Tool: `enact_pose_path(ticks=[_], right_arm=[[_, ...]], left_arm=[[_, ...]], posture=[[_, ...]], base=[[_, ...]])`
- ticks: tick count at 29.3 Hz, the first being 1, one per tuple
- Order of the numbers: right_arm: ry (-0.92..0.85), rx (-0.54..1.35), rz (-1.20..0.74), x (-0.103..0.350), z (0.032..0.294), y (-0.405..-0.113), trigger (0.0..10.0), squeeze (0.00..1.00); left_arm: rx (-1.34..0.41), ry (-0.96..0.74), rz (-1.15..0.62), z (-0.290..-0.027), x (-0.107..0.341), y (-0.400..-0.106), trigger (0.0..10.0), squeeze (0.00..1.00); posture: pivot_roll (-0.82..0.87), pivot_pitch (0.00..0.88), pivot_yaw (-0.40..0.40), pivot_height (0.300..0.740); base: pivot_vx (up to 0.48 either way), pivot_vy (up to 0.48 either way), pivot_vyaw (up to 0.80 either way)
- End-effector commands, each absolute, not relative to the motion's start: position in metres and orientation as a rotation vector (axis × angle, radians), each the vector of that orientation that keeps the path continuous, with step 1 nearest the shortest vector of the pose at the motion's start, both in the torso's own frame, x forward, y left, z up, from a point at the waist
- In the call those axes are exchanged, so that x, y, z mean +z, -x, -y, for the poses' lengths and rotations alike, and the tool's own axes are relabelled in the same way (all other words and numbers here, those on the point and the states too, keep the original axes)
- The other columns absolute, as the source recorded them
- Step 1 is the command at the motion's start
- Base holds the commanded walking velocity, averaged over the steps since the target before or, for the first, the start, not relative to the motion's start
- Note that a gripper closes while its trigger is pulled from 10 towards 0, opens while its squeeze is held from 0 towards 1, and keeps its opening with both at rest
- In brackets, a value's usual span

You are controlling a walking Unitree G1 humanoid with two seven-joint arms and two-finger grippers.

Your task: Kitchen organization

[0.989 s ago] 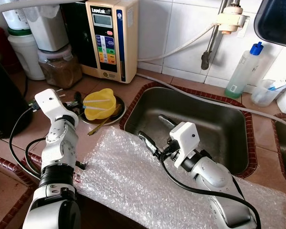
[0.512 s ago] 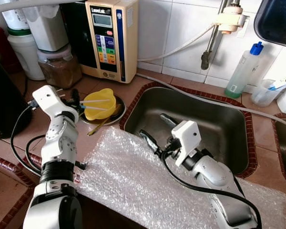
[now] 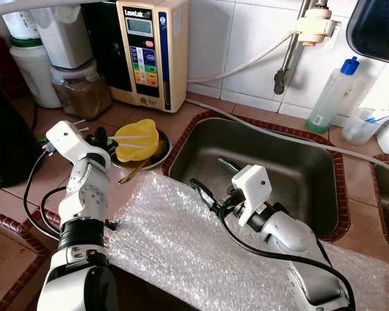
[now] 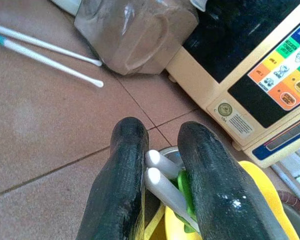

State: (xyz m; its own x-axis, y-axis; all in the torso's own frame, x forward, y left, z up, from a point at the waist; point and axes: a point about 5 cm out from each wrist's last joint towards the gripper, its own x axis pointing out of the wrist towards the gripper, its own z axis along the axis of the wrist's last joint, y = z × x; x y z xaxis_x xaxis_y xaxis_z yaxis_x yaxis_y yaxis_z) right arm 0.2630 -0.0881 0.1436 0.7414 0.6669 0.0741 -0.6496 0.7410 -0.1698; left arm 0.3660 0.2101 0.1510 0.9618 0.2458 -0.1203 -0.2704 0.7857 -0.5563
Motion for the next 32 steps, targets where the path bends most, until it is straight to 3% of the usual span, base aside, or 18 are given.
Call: enact_pose_path(ticks=[1, 32], right_arm=[[0.149, 0.736, 0.144, 0.146, 0.086, -0.264, 10.0, 0.00], [0.145, 0.739, 0.141, 0.147, 0.092, -0.272, 10.0, 0.00]], left_arm=[[0.294, 0.626, -0.046, -0.211, 0.155, -0.366, 0.0, 0.00], [0.298, 0.578, 0.064, -0.223, 0.181, -0.351, 0.0, 0.00]], posture=[[0.08, 0.000, -0.001, 0.740], [0.10, 0.000, -0.007, 0.740]], base=[[0.000, 0.000, 0.00], [0.000, 0.000, 0.00]])
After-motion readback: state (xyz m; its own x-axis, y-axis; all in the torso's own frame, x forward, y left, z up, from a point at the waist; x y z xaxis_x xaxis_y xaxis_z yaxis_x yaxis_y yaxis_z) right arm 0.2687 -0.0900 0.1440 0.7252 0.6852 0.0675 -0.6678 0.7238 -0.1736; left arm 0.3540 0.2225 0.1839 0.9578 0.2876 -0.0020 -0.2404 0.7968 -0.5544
